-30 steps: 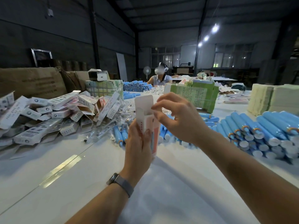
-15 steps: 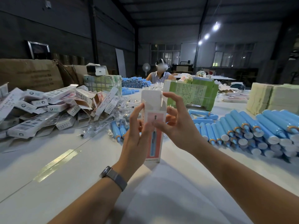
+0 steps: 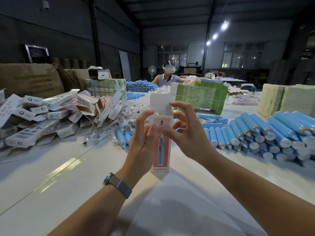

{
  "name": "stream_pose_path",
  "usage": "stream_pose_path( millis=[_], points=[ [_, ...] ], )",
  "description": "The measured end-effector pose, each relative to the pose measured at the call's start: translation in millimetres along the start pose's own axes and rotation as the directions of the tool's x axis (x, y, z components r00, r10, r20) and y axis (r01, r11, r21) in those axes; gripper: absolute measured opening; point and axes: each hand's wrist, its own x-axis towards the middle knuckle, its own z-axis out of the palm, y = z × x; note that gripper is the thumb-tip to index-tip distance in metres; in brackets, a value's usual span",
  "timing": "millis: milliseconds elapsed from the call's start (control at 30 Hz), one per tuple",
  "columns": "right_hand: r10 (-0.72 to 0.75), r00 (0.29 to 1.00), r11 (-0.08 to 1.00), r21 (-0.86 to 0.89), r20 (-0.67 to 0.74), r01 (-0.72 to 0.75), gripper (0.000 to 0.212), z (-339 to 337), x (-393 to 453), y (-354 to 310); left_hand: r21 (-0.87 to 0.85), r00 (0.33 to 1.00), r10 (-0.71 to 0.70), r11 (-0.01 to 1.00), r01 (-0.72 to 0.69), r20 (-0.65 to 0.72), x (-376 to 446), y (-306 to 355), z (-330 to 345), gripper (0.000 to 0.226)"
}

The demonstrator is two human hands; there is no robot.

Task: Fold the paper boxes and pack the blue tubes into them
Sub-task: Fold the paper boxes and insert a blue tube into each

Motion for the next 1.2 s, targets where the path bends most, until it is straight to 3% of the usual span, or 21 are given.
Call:
stream_pose_path(
  millis=[400, 533, 800, 1200],
  points=[
    [0.008, 0.999, 1.0, -0.012, 0.041, -0.008, 0.028, -4, 1, 0, -0.01, 1.0, -0.001, 1.0, 0.001, 0.001, 1, 3, 0, 0.032],
    [-0.018, 0.997, 1.0, 0.018, 0.075, 0.017, 0.012, -10, 5, 1, 0.007, 0.999, 0.022, 1.0, -0.022, 0.029, 1, 2, -2, 0.033],
    [-0.048, 0.995, 0.999, 0.008, 0.089, 0.047, 0.004, -13, 7, 2, -0.005, 0.998, 0.037, 0.999, -0.037, 0.056, 2, 2, -3, 0.033],
    [-0.028, 1.0, 0.981, 0.194, -0.005, 0.029, 0.036, -15, 11, -16, -0.017, 0.998, 0.04, 0.999, -0.039, 0.054, 1, 1, -1, 0.031]
  ],
)
